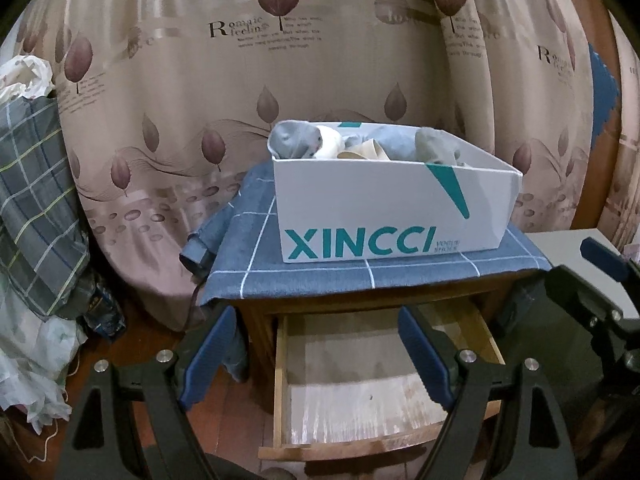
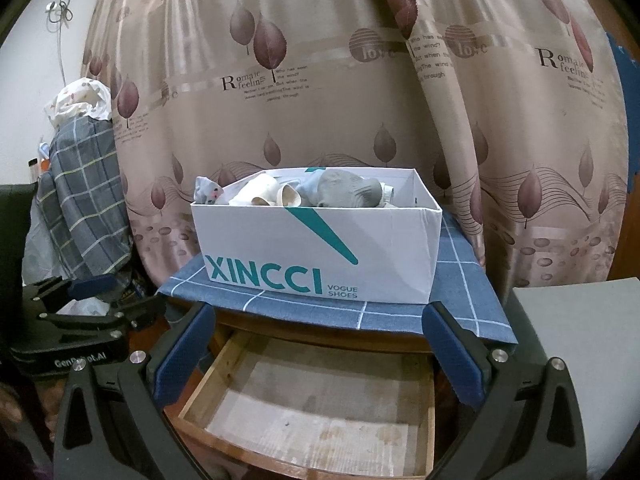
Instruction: Take underwear out of drawer
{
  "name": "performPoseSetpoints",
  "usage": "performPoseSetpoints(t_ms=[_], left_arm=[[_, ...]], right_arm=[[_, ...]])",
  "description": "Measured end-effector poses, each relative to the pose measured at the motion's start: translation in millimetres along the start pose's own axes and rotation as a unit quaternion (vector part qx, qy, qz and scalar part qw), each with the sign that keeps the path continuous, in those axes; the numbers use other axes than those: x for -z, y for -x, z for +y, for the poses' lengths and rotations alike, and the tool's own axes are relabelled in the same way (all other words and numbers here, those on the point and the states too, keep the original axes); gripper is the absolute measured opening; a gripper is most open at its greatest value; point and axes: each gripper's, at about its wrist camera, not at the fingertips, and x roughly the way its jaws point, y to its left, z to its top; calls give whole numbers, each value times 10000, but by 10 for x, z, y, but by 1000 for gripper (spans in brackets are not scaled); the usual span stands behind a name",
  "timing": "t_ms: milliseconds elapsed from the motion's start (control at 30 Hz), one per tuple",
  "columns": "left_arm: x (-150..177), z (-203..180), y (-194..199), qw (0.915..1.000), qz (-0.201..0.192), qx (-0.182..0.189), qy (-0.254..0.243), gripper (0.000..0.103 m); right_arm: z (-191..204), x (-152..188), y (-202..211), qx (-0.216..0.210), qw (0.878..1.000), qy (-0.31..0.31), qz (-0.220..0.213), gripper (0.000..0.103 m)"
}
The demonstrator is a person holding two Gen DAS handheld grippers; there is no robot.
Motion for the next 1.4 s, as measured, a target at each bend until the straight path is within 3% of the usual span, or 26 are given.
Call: performPoseSetpoints(t_ms=[1400], left_arm=[[132, -23, -237, 9994, 343, 99, 0, 85]], right_arm=[[0, 1, -12, 11, 10000, 9, 10, 102]])
